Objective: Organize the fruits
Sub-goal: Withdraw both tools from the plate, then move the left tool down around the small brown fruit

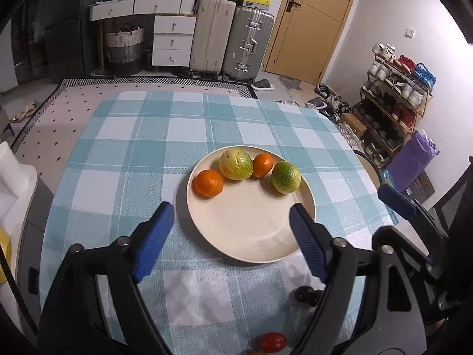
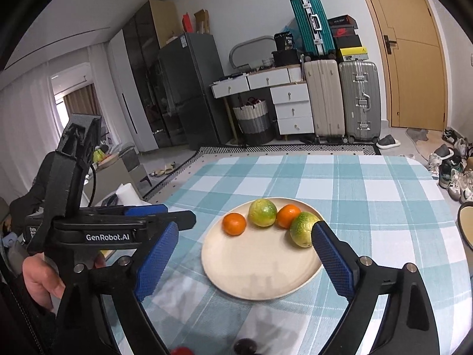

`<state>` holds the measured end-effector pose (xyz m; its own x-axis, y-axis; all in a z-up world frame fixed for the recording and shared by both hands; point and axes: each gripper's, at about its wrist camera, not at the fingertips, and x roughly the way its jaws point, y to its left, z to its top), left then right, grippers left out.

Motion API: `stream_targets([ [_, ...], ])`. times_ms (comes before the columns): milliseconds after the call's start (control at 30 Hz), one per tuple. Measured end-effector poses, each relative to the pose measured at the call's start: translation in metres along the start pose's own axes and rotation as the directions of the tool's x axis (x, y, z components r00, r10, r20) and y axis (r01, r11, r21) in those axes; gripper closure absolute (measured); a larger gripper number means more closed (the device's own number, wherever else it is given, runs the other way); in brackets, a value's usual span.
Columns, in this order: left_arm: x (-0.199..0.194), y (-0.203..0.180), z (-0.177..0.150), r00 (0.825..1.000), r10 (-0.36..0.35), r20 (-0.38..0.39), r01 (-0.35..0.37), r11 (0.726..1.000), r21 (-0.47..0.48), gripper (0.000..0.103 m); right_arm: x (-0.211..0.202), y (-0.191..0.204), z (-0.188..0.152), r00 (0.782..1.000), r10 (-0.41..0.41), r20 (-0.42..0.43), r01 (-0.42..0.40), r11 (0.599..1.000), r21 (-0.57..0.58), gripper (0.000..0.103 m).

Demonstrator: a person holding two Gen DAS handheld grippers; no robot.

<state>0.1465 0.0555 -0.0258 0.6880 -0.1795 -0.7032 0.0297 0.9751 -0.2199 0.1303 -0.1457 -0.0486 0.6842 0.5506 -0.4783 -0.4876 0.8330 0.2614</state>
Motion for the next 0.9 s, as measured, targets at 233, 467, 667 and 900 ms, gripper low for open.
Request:
stream_targets([
  [233, -0.017, -0.002, -0.010, 0.999, 0.033, 0.023, -0.033, 0.999, -0.015, 0.018, -0.019, 0.011, -0.008, 1.000, 0.007, 0.027, -0.007, 1.000, -0.007, 0.003],
  [467, -0.031, -0.004, -0.025, 0.994, 0.093, 0.063, -0.092, 0.996, -0.009, 0.001, -0.030, 0.014, -0.018, 1.000, 0.009, 0.025, -0.009, 1.000, -0.001, 0.001],
  [667, -0.041, 0.000, -0.040, 0.992, 0.101, 0.078, -0.099, 0.995, -0.030, 0.001, -0.039, 0.013, -0.031, 1.000, 0.004, 0.021, -0.005, 1.000, 0.015, 0.000],
  [900, -0.039, 0.001, -0.065, 0.994, 0.101, 0.040, -0.100, 0.995, -0.027, 0.001, -0.053, 0.014, -0.047, 1.000, -0.002, 0.024, 0.001, 1.000, 0.026, 0.000],
])
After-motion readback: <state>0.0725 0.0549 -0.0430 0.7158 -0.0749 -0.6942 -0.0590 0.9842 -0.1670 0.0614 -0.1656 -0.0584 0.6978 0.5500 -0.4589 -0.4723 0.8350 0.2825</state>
